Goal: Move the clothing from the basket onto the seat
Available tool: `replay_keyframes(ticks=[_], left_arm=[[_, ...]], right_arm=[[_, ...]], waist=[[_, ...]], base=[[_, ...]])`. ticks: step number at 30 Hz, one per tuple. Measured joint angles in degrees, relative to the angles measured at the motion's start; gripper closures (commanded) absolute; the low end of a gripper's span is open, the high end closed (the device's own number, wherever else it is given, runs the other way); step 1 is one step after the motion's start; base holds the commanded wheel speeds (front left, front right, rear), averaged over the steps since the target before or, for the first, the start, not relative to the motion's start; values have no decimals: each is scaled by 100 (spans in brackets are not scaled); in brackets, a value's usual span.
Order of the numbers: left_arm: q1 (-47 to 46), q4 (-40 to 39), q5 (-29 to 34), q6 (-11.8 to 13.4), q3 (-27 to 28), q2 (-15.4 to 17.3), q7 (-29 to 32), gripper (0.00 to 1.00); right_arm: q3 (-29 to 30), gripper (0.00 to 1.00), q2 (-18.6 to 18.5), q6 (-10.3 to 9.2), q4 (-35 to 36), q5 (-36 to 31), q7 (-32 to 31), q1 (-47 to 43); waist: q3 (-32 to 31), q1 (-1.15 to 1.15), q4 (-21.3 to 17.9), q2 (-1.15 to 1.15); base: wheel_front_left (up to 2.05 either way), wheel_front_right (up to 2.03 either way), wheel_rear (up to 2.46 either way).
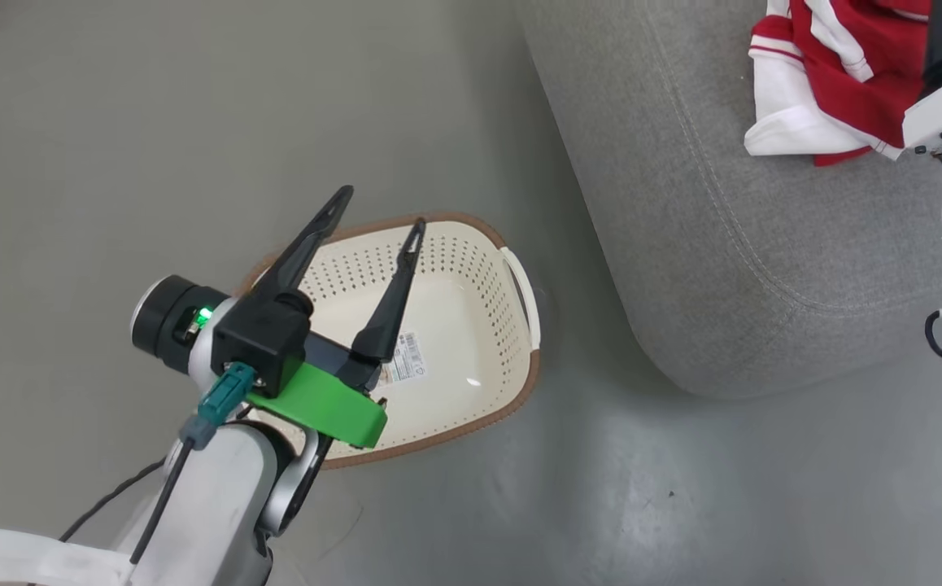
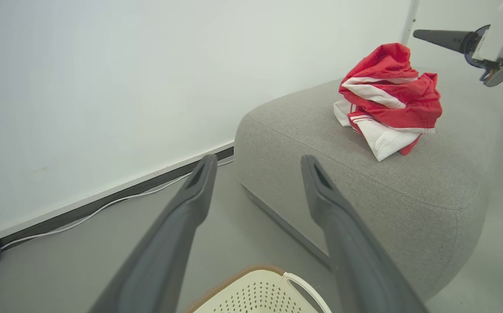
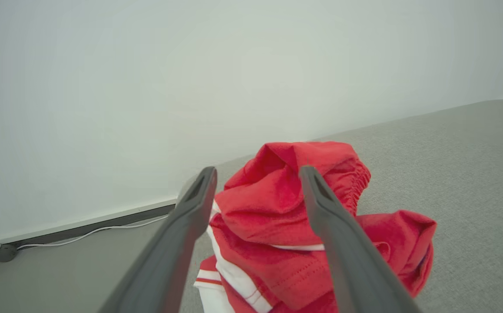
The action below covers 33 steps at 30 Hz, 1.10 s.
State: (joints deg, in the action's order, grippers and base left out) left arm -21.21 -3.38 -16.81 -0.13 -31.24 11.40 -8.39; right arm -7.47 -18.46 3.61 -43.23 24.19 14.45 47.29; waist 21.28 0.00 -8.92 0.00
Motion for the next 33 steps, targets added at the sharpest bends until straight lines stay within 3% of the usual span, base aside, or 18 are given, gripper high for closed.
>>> replay_keyframes(ticks=[11, 24, 33], left_arm=[[513, 354, -257, 495, 549, -115, -233, 0], [1123, 686, -349, 623, 1021, -152, -303, 0], [1442, 760, -342, 650, 1285, -142, -330, 0]], right_arm=[[-257, 0, 413, 59, 996, -361, 14, -879], [-586, 0, 760, 88, 1629, -570, 14, -2090], [-745, 0, 860, -20, 1830, -662, 14, -2772]], waist=[[-579, 0, 257, 0], [-1292, 0, 578, 0], [-1662, 0, 805, 0]], base=[[0, 0, 0], [0, 0, 0], [0, 0, 0]])
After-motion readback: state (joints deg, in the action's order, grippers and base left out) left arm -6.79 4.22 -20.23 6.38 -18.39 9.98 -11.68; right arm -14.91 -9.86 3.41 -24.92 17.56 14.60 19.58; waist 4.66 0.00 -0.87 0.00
